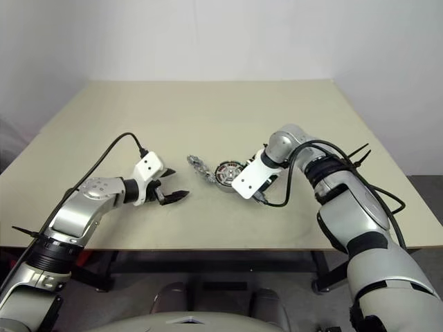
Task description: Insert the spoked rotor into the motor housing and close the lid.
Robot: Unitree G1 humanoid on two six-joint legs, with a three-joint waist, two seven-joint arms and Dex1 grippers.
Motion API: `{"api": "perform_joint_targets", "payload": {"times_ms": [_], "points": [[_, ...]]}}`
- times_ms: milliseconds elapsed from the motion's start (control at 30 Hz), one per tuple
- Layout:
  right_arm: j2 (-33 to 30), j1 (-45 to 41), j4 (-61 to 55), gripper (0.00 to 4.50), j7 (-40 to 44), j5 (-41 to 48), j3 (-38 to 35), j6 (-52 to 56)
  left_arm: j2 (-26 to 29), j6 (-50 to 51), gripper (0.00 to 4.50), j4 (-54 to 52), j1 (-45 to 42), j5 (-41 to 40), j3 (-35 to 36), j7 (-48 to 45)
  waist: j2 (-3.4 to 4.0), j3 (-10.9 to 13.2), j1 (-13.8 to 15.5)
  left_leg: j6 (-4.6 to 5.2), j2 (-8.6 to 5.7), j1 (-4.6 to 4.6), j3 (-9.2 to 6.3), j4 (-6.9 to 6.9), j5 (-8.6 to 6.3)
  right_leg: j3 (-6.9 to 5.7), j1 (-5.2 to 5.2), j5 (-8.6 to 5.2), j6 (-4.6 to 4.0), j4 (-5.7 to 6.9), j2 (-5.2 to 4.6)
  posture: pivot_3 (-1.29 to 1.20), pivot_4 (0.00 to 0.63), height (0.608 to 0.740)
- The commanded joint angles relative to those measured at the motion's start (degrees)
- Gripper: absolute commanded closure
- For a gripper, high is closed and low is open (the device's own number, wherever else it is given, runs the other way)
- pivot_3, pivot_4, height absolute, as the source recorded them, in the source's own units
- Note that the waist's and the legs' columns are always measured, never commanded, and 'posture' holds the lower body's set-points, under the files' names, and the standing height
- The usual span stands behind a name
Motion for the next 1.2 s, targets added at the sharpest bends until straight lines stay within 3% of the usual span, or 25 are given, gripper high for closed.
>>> {"api": "perform_joint_targets", "payload": {"times_ms": [33, 133, 333, 633, 700, 900, 1033, 1200], "points": [[1.13, -1.11, 1.24, 1.58, -1.17, -1.2, 0.48, 0.25, 0.34, -0.45, 0.0, -2.14, -0.22, -0.2, 1.47, 0.33, 0.0, 0.0, -0.03, 0.0, 0.01, 0.02, 0.0, 0.0, 0.0, 0.0, 0.01, 0.0, 0.0, 0.0, 0.01, 0.0, 0.0, 0.74], [1.9, -0.78, 1.55, 2.19, -2.02, -1.09, 0.02, 0.8, 0.43, -0.37, 0.0, -2.33, -0.03, -0.26, 1.56, 0.42, -0.01, 0.0, -0.32, 0.0, 0.03, 0.08, 0.0, 0.0, 0.0, 0.0, 0.02, 0.0, 0.0, 0.0, 0.03, 0.0, 0.0, 0.74], [2.04, -0.99, 2.26, 4.17, -4.27, -1.82, -0.31, 1.22, 0.5, -0.25, 0.0, -2.4, -0.11, -0.29, 1.55, 0.4, -0.09, -0.05, -0.27, 0.0, 0.02, 0.08, 0.0, 0.0, 0.0, 0.0, 0.04, 0.0, -0.01, -0.01, 0.03, 0.0, 0.0, 0.74], [1.85, -1.55, 2.54, 4.17, -4.66, -1.98, -0.49, 0.5, 0.06, -0.5, 0.0, -2.05, -0.36, -0.25, 1.37, 0.51, -0.12, -0.05, -1.25, -0.01, 0.2, 0.08, 0.01, 0.01, 0.0, 0.01, 0.02, 0.0, 0.0, -0.01, 0.2, 0.0, 0.0, 0.74], [1.8, -1.63, 2.13, 4.48, -4.08, -1.38, -0.79, 0.31, -0.1, -0.58, 0.0, -1.97, -0.29, -0.2, 1.27, 0.61, -0.12, -0.05, -1.25, -0.01, 0.2, 0.08, 0.01, 0.04, 0.0, 0.01, 0.02, 0.01, -0.01, -0.01, 0.2, 0.0, 0.0, 0.74], [1.15, -1.35, -0.8, 4.49, -0.96, 2.06, -2.97, 2.66, -0.78, -0.46, 0.0, -2.08, -0.17, -0.17, 1.16, 0.95, -0.1, -0.03, -1.23, -0.01, 0.22, 0.02, 0.01, 0.05, 0.0, 0.01, 0.0, 0.04, -0.06, -0.02, 0.21, 0.0, 0.0, 0.74], [1.81, 1.13, -8.68, 4.49, 5.56, 10.89, -8.18, 15.26, -1.37, -0.74, 0.0, -1.87, 0.1, -0.08, 0.97, 1.25, -0.08, 0.03, -1.17, 0.03, 0.24, -0.17, 0.01, 0.03, -0.03, -0.01, -0.11, 0.07, -0.13, -0.07, 0.22, 0.0, 0.0, 0.74], [0.48, 3.72, -19.43, 4.49, 9.81, 15.81, -11.47, 29.1, -2.29, -0.83, 0.0, -2.04, 0.53, 0.05, 0.58, 1.8, 0.03, 0.14, -0.96, 0.07, 0.32, -0.5, 0.01, 0.03, -0.05, -0.09, -0.39, 0.08, -0.16, -0.09, 0.25, 0.0, 0.0, 0.74]]}}
